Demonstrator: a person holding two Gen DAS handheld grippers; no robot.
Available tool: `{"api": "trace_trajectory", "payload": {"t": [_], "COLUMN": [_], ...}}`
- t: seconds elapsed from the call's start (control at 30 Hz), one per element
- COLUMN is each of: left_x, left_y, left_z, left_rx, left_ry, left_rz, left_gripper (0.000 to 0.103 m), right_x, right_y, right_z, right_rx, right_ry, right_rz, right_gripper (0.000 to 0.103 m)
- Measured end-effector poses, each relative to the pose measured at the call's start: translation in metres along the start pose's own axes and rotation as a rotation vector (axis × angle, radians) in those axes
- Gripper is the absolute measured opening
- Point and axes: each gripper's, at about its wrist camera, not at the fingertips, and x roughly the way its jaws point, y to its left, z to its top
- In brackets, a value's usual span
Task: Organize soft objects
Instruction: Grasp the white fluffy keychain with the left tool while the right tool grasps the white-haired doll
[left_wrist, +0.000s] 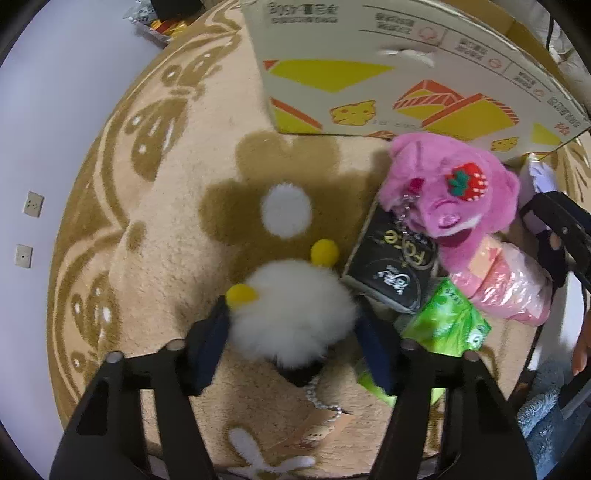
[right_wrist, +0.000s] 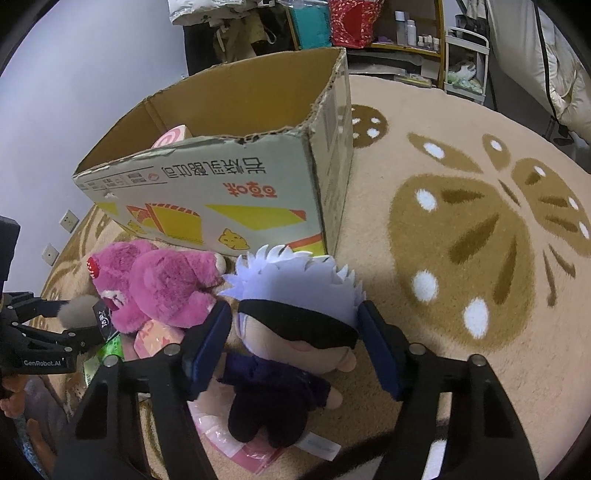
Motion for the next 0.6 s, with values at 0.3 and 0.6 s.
{"api": "trace_trajectory", "payload": {"t": [0.3,0.6], "left_x": [-0.014,-0.032], "left_y": [-0.003,0.001], "left_z": [0.000,0.006], "left_rx": [0.000,-0.005], "left_ry": [-0.048,-0.117], "left_rz": [-0.042,-0.041], "left_gripper": [0.026,0.024], "right_x": [0.000,-0.010], "right_y": [0.000,0.002], "right_z": [0.001,0.001], "right_rx": [0.000,-0.002], "right_ry": [-0.003,-0.039], "right_rz": [-0.005,-0.001], "right_gripper": [0.066,0.066]}}
